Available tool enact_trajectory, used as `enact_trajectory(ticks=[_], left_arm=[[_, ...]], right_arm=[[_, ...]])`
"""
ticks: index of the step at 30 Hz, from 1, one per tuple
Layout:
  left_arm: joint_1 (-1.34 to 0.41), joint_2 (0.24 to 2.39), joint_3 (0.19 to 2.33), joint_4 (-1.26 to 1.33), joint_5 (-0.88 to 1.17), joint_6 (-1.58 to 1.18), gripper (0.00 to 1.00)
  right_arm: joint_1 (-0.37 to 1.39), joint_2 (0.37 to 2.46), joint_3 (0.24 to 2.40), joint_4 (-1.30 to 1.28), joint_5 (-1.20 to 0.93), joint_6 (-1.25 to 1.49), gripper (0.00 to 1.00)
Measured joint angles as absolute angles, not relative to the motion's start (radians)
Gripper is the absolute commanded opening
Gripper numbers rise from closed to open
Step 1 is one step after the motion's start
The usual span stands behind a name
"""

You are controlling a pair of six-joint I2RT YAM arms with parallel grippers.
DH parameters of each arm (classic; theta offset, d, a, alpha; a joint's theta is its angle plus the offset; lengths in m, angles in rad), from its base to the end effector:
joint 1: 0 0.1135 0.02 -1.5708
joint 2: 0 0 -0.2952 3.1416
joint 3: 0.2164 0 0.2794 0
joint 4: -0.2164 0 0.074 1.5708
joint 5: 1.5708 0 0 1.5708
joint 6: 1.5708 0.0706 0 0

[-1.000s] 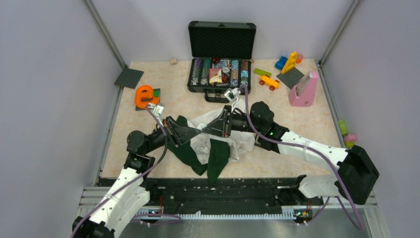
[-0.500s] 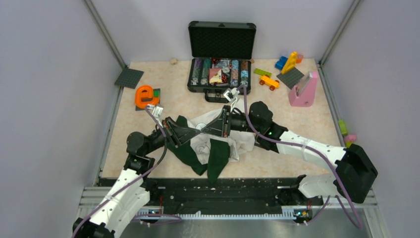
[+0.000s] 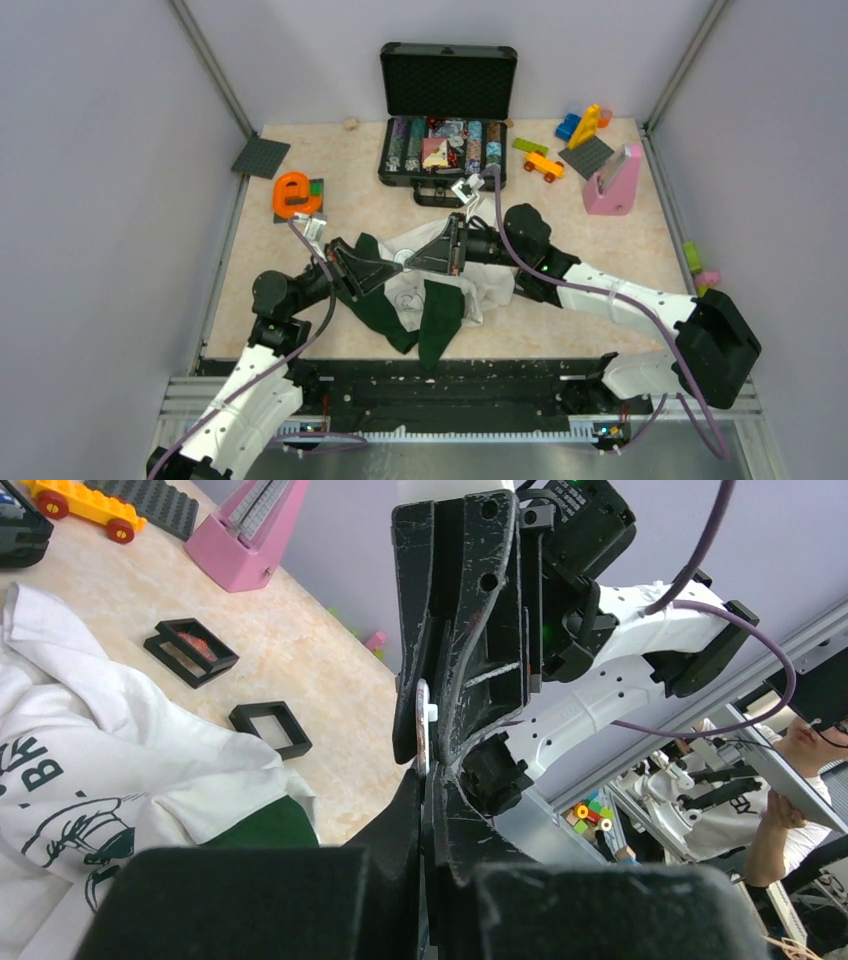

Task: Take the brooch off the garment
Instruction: Close the brooch.

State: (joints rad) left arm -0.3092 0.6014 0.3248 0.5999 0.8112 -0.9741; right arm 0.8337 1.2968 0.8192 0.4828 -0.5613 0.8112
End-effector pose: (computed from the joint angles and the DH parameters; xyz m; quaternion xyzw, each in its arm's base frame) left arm 0.1480 -0.1010 0.3027 0.1276 0.6118 -0.6310 0.4596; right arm 0.2033 0.2798 0.3262 -0.2040 0.6754 0.6321 0.3204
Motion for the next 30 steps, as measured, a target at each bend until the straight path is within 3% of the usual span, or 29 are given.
enact_trajectory(ticks=[8, 15, 17, 25, 30], left_arm=[[-0.310, 0.565, 0.313, 0.600, 0.805, -0.974, 0.00], [-0.310, 0.559, 0.310, 0.554, 0.784, -0.962, 0.00], [-0.310, 0.558, 0.310, 0.534, 0.767, -0.942, 0.00], [-0.310, 0.555, 0.305, 0.453, 0.676, -0.756, 0.00], [-0.322, 0.560, 0.179, 0.617, 0.509, -0.664, 0.00]], right_arm=[[0.828, 1.301, 0.816, 0.518, -0.573, 0.876, 0.06], [0.793, 1.301, 0.793, 0.527, -0.541, 0.858, 0.52], [0.768, 1.298, 0.791, 0.514, -0.525, 0.845, 0.57], [0.734, 1.236, 0.787, 0.383, -0.451, 0.862, 0.61], [0.728, 1.226, 0.839, 0.172, -0.324, 1.020, 0.59]])
